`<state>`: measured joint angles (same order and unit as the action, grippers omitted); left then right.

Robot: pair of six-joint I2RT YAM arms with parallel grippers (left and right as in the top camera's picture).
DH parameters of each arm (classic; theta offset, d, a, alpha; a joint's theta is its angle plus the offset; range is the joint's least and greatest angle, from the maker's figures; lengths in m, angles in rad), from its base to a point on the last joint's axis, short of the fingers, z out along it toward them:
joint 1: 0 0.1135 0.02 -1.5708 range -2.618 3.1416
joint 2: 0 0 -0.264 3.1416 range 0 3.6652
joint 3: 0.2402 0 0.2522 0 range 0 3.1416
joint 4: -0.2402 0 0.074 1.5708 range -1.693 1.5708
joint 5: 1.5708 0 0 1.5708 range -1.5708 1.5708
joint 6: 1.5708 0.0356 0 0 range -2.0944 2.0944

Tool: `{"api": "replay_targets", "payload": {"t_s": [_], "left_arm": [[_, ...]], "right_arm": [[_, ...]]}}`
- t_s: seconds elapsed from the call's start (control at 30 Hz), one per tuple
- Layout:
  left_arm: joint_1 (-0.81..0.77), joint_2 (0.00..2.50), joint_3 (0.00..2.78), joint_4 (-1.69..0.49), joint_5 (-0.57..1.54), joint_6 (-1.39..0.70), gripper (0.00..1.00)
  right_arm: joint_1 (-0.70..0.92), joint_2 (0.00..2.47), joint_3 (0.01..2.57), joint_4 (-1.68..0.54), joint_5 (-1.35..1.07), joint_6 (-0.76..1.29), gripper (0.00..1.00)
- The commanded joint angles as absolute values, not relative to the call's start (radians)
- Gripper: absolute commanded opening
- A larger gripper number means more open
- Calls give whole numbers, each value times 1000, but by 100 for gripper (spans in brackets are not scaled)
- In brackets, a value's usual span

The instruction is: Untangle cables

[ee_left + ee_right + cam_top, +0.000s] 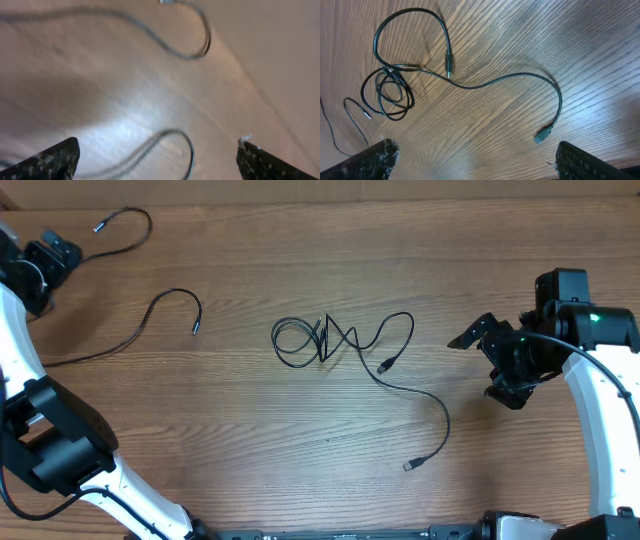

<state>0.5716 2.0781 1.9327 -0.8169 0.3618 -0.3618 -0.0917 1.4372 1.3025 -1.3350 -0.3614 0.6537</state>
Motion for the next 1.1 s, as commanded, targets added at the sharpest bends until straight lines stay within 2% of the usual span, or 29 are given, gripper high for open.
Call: {"api": "replay_targets", "payload": {"t_s": [0.0, 0.17, 0.33, 0.43, 0.67, 0.9, 1.07], "left_arm": [[531, 2090, 1944, -877, 373, -336, 100], [435, 2090, 1935, -921, 329, -276, 100], [337, 2090, 1878, -935, -49, -262, 100], [328, 2090, 1825, -929, -142, -228, 100], [338, 2091, 1711, -866, -136, 8, 100], [351, 2091, 1567, -767, -25, 216, 100], [361, 2093, 1483, -683, -25, 255, 100]], "right_arm": [[-97, 1439, 1308, -1333, -356, 646, 100], [-97, 1439, 1308, -1333, -356, 646, 100], [-97, 1439, 1308, -1333, -356, 646, 100], [-97, 1439, 1308, -1333, -356, 646, 100], [-97, 1439, 1308, -1333, -356, 646, 100], [-97, 1439, 1308, -1333, -356, 646, 100], [-97, 1439, 1308, -1333, -356, 646, 100]]}}
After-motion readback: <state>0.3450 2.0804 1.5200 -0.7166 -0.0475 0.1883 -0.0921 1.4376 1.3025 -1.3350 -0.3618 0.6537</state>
